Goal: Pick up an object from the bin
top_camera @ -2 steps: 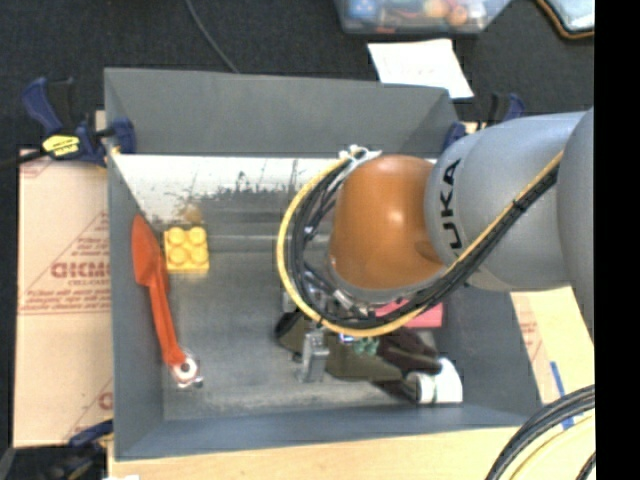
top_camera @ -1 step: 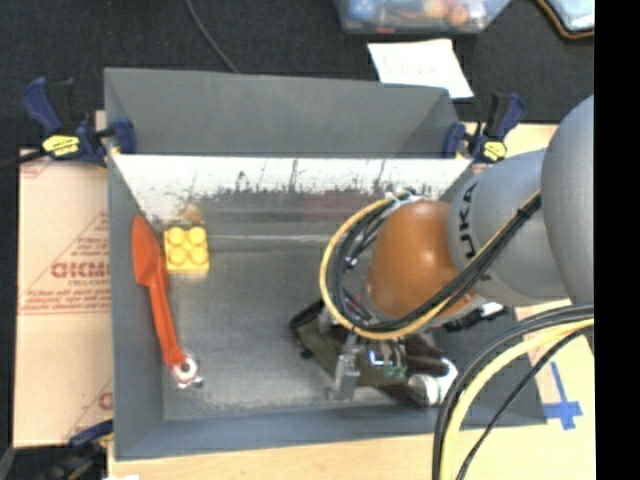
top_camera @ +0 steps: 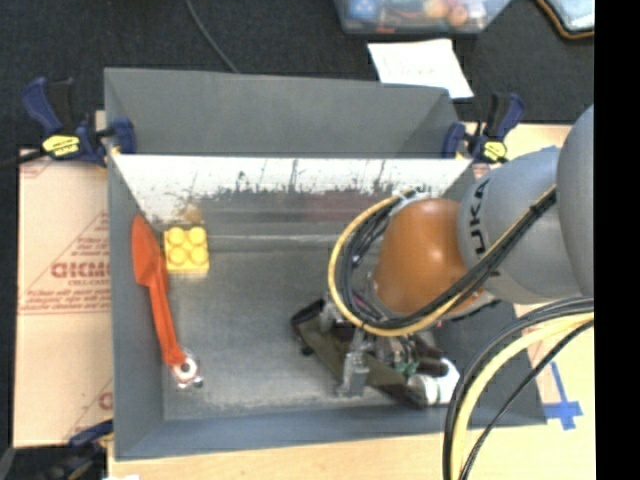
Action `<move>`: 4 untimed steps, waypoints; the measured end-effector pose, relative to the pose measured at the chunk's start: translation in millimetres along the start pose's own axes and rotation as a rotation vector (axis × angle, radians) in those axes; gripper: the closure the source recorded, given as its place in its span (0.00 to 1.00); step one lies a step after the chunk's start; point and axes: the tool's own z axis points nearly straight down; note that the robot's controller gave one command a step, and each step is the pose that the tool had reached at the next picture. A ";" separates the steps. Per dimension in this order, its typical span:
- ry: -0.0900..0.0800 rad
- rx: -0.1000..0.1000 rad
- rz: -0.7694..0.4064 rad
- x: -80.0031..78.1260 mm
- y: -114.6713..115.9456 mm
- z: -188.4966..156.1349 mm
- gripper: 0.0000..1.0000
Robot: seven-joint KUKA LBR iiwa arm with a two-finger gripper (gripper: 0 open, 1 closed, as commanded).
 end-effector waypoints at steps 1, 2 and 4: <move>0.005 0.003 0.096 2.3 9.7 -0.7 0.00; 0.001 0.001 0.027 0.3 2.4 -0.6 0.00; 0.000 0.000 0.092 0.5 9.3 -2.1 1.00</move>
Offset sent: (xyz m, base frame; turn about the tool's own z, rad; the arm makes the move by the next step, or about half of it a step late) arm -0.0005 0.0009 0.0002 0.0136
